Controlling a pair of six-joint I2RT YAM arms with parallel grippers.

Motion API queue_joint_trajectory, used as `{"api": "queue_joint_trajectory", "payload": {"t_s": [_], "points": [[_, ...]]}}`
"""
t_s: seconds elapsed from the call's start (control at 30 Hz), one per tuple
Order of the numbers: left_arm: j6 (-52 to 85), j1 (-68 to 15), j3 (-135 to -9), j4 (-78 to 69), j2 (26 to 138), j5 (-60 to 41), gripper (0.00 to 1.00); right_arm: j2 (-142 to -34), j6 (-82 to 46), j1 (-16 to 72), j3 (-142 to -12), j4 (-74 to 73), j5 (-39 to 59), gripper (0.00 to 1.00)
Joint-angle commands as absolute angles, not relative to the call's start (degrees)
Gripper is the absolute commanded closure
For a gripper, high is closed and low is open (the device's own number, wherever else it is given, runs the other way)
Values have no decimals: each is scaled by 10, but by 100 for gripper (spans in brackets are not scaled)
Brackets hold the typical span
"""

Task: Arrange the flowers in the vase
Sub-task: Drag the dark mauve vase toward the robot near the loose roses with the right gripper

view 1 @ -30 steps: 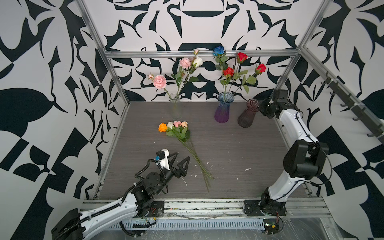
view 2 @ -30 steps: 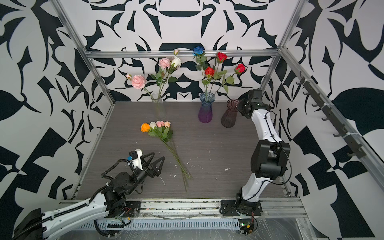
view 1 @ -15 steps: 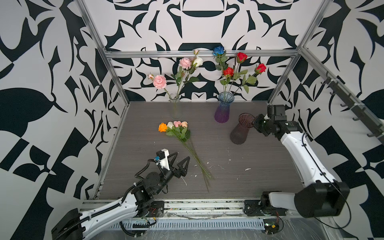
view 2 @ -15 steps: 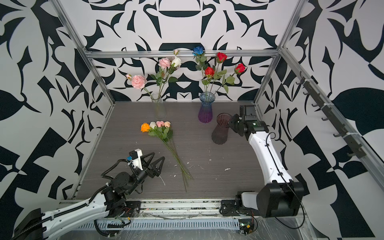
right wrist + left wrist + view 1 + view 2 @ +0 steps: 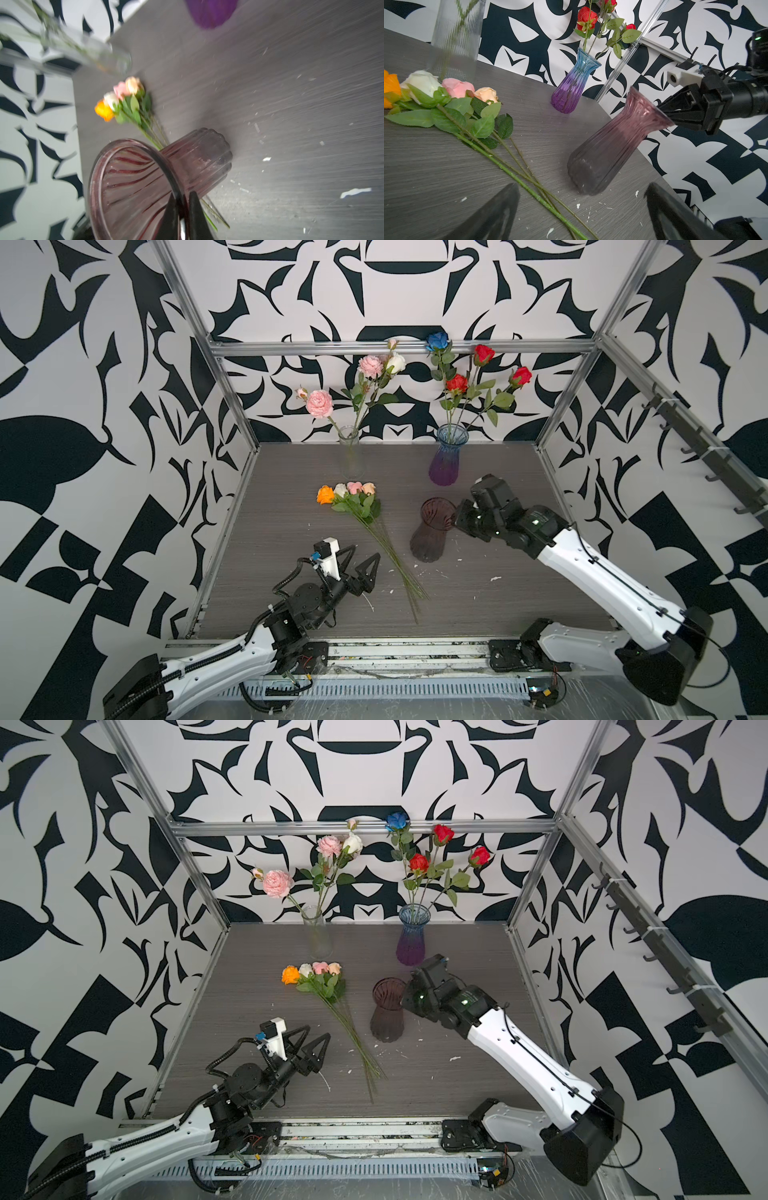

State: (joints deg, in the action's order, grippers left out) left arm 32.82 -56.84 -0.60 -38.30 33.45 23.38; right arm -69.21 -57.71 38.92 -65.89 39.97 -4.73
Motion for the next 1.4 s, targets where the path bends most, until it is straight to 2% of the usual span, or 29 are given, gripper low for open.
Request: {"api": "queue_joint_trajectory", "payload": {"t_s": [0.0,0.23,0.33,0.83,1.17,1.37], "points": [[333,-565,19,-392,327,245,1,-714,-609,438,-708,337,-105,100],[334,-565,19,-379,315,247,1,-802,-651,536,-752,296,-120,100],[334,-565,19,-381,316,246,1,-828,-652,552,-778,287,-119,100],[333,-565,18,-391,328,247,1,-760,-618,501,-765,358,-140,100],[335,-565,19,-386,322,248,1,-769,-666,502,-769,385,-96,100],[336,-565,19,-385,323,249,1,-771,-670,509,-792,427,-105,100]]}}
